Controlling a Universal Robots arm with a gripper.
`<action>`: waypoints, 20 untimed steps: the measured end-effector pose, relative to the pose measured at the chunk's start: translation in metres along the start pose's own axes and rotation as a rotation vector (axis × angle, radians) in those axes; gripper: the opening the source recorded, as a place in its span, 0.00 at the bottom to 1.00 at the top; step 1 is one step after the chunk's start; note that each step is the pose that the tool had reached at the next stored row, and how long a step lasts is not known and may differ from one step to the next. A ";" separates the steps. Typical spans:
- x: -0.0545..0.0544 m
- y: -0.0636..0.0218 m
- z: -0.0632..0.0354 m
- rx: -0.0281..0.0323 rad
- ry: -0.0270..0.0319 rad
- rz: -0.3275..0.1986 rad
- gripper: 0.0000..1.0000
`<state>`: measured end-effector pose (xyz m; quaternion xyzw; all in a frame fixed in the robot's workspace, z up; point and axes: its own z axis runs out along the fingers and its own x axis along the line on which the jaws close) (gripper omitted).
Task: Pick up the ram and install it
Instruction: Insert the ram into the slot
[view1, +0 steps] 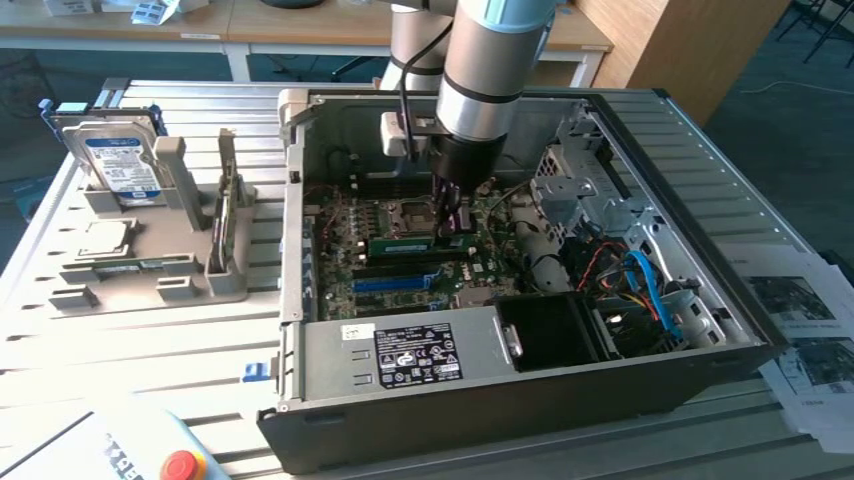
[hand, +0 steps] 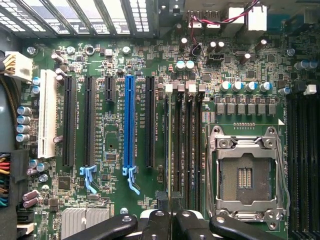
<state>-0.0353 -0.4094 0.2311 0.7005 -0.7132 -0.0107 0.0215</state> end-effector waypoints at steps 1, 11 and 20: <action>0.000 0.0000 0.0000 0.0006 -0.0001 -0.001 0.12; 0.000 0.0013 0.0001 0.0055 0.0000 -0.002 0.12; 0.000 0.0019 0.0002 0.0103 -0.0001 -0.002 0.12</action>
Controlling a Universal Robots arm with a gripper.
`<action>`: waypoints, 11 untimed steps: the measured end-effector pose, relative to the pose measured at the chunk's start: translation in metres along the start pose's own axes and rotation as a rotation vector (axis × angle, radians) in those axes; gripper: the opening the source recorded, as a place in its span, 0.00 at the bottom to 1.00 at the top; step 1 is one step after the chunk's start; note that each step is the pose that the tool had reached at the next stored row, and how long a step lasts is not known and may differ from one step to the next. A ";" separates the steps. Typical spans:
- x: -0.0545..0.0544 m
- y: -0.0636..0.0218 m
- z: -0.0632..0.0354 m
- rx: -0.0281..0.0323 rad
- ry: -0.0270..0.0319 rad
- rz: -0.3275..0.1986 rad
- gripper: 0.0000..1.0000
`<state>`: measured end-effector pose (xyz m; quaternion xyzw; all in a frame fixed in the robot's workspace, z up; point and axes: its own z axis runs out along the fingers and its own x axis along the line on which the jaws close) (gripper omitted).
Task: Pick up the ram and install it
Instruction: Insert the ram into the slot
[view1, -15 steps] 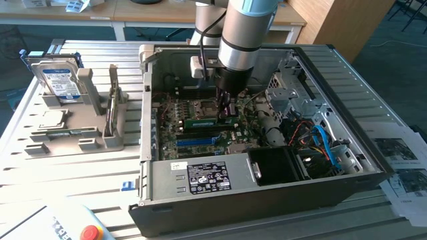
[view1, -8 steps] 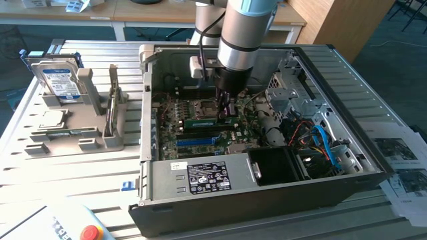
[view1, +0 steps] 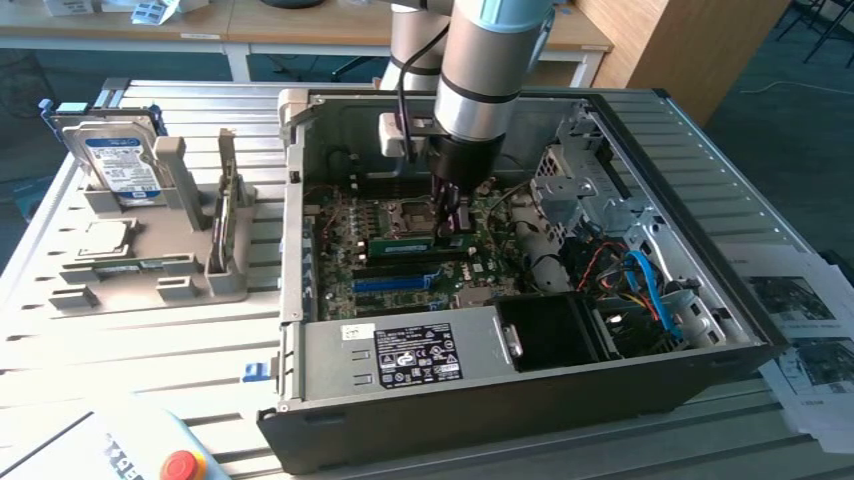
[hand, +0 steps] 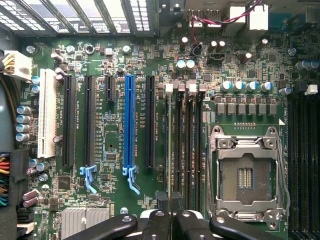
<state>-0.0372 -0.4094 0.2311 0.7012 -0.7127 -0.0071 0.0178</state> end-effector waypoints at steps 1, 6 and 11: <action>0.000 0.0000 0.0000 0.0006 0.0000 0.000 0.12; 0.000 0.0000 0.0000 0.0018 0.0000 0.000 0.12; 0.000 0.0000 0.0001 0.0036 0.0000 0.000 0.12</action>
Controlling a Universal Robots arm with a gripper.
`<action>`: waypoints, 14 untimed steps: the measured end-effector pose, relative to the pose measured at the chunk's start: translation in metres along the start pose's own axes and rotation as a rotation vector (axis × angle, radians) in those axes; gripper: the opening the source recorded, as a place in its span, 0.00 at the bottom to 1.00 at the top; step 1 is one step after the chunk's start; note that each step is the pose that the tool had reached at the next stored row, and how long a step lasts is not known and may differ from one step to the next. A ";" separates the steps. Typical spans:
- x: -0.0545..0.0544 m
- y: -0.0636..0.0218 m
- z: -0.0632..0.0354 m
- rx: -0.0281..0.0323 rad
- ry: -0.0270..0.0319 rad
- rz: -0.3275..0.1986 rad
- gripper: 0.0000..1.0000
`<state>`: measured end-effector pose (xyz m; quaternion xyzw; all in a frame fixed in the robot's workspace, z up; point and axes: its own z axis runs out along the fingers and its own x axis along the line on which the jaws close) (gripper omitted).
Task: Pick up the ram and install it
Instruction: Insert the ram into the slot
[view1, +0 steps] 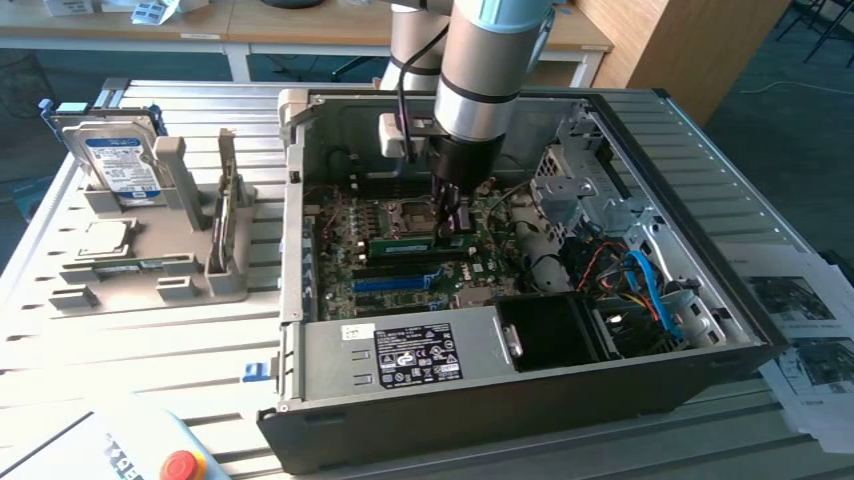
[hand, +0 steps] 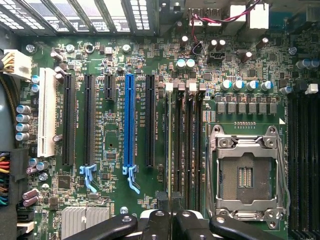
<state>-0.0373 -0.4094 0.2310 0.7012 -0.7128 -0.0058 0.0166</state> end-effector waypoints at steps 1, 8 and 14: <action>0.000 0.0001 0.0000 0.0000 0.0000 0.000 0.12; 0.000 0.0013 0.0000 0.0002 0.0000 0.000 0.12; 0.000 0.0017 0.0001 0.0018 0.0000 0.000 0.12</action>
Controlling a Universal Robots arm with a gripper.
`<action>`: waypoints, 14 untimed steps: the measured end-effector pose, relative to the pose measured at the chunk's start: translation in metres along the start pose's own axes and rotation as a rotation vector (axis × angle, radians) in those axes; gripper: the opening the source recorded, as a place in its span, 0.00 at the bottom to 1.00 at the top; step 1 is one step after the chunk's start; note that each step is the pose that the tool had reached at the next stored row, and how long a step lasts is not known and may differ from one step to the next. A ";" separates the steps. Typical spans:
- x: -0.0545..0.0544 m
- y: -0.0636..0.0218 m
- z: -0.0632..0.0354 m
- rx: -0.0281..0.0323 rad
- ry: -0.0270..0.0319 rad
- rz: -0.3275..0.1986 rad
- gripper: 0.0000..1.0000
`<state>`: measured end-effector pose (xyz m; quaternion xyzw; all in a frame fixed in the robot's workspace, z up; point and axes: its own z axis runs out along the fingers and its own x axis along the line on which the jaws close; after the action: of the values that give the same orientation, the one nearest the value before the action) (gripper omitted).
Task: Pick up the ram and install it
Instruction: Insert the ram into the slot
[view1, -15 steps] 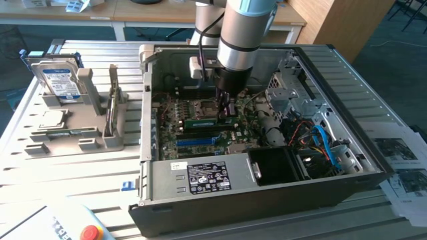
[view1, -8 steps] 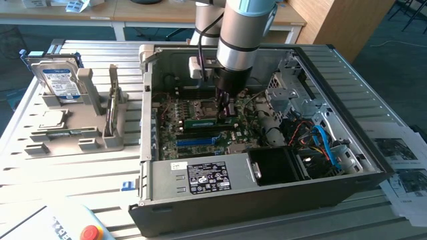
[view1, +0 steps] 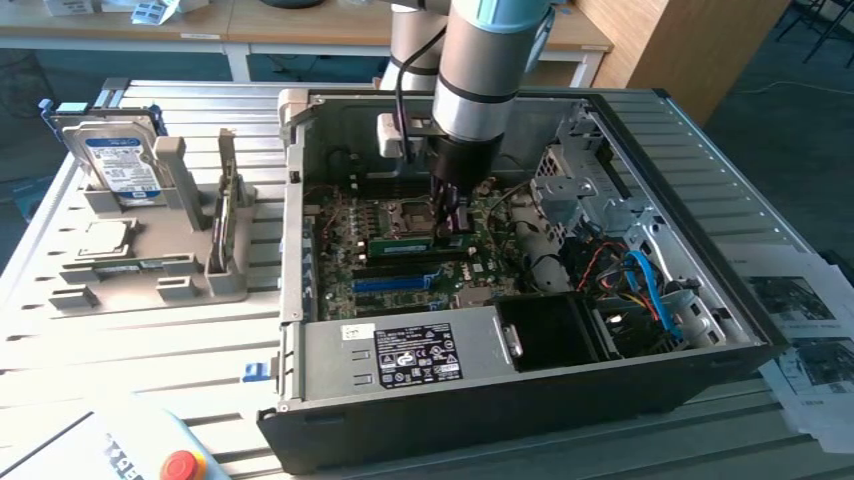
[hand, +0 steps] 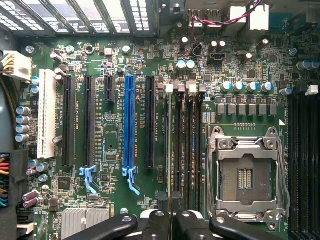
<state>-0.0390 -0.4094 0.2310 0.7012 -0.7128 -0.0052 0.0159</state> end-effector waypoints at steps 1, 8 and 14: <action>0.000 0.0000 0.0000 0.0000 0.0000 0.000 0.12; 0.000 0.0000 0.0013 0.0000 0.0000 0.000 0.12; 0.000 -0.0001 0.0025 0.0000 0.0000 0.000 0.12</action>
<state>-0.0390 -0.4093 0.2284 0.7012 -0.7128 -0.0052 0.0159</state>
